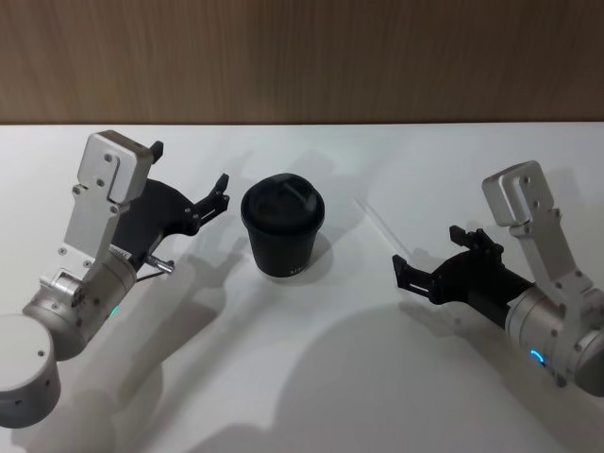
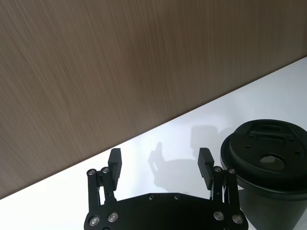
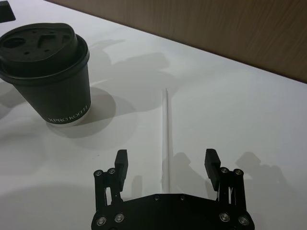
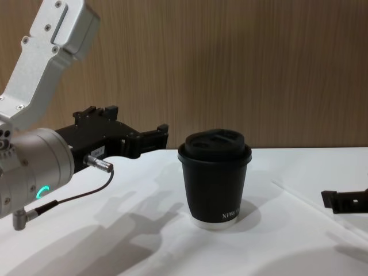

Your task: Pick up the straw with one hand, pass it to the other hand, and insert it into the cup.

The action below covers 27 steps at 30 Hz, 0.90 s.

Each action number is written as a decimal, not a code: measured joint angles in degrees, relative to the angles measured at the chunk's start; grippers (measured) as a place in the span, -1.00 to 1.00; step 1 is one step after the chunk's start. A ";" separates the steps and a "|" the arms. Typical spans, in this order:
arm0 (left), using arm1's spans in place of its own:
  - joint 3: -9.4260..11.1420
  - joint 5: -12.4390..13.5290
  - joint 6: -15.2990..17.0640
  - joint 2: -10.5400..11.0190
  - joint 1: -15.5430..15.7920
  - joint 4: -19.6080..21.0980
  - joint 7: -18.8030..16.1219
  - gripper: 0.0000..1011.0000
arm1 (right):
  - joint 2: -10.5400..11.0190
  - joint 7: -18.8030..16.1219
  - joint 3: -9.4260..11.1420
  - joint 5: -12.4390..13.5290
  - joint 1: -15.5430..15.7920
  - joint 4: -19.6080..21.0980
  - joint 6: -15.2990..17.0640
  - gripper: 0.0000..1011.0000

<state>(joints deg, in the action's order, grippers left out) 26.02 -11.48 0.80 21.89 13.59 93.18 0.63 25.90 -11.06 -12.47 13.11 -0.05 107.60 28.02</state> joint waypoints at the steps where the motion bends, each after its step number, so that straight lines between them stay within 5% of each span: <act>1: 0.00 0.00 0.00 0.00 0.00 0.00 0.00 0.98 | 0.00 -0.15 0.01 0.02 -0.06 -0.10 0.00 0.98; 27: 0.00 0.00 0.00 0.00 0.00 0.00 0.00 0.98 | -1.33 -2.42 0.25 -0.11 -2.37 -5.08 0.83 0.98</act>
<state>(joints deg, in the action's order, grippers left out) 26.02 -11.48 0.80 21.89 13.59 93.18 0.63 24.57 -13.48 -12.22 13.00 -2.42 102.52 28.85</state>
